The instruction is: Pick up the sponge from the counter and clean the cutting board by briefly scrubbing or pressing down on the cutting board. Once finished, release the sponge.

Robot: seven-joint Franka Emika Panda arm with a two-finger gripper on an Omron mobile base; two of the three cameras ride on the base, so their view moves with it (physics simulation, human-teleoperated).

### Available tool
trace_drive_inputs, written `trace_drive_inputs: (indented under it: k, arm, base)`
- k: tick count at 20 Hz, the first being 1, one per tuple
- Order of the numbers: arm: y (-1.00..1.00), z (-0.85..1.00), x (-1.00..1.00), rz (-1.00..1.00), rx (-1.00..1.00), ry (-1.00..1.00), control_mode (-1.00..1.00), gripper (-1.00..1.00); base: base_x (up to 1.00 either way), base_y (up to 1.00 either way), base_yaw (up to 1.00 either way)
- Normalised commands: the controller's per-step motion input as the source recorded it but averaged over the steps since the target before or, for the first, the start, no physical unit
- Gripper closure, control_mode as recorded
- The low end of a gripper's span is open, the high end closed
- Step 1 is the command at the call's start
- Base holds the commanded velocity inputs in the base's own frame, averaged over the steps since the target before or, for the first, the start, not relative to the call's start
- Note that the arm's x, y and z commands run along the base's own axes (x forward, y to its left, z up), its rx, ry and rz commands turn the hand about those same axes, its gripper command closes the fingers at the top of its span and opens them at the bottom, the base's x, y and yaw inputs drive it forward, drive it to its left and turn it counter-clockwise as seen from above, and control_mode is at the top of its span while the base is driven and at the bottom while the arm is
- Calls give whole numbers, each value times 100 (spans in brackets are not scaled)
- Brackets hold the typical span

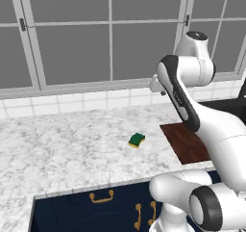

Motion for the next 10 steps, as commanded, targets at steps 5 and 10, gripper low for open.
trace_drive_inputs:
  k: [5, 10]
  arm:
    - [-15, -6, -11, -2, 2, -1, -100, -100]
    - [66, -80, 20, -6, 6, 9, -100, -100]
  base:
    - [0, 0, 0]
    - [0, 0, 0]
